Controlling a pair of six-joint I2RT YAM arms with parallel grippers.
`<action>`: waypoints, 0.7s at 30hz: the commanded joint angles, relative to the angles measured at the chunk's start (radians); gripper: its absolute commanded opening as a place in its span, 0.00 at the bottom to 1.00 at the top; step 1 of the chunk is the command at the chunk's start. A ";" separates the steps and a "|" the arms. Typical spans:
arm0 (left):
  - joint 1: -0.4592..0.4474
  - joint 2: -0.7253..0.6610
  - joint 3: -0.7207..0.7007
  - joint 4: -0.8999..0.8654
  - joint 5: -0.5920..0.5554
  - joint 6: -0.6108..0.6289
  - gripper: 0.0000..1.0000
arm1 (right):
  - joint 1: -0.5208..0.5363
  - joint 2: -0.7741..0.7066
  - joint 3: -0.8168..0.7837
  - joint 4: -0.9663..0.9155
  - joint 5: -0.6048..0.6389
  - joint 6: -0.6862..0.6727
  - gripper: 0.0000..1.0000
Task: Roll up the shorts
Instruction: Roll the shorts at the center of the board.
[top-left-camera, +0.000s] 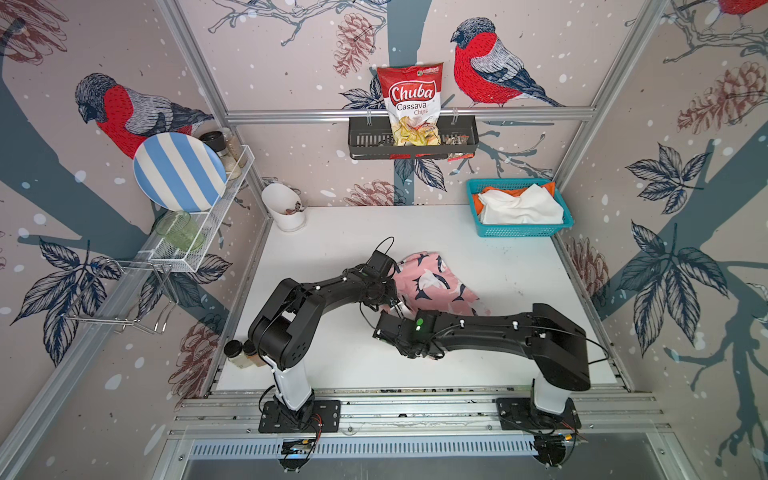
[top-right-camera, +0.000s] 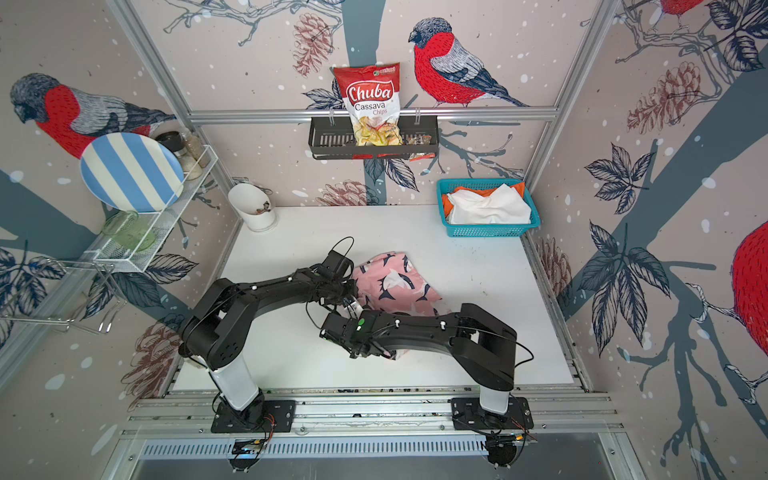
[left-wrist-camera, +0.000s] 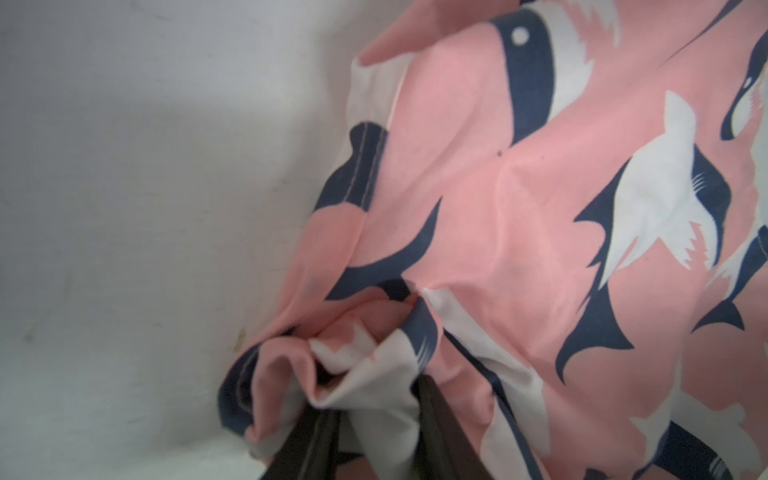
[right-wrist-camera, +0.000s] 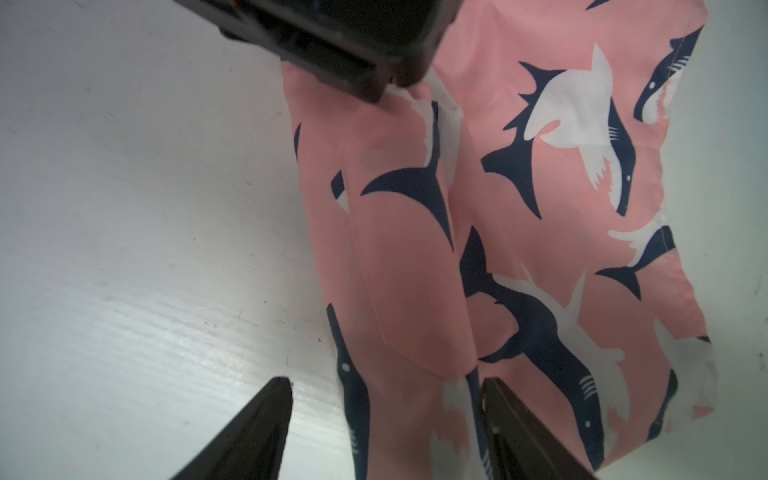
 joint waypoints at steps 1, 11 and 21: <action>0.001 0.005 0.002 -0.020 0.010 0.008 0.35 | -0.002 0.062 0.002 -0.078 0.099 -0.008 0.77; 0.030 -0.069 -0.016 -0.049 -0.020 0.010 0.42 | -0.005 0.062 -0.053 0.020 0.002 -0.068 0.27; 0.113 -0.373 -0.153 -0.160 -0.089 0.004 0.64 | -0.172 -0.109 -0.264 0.494 -0.759 -0.032 0.16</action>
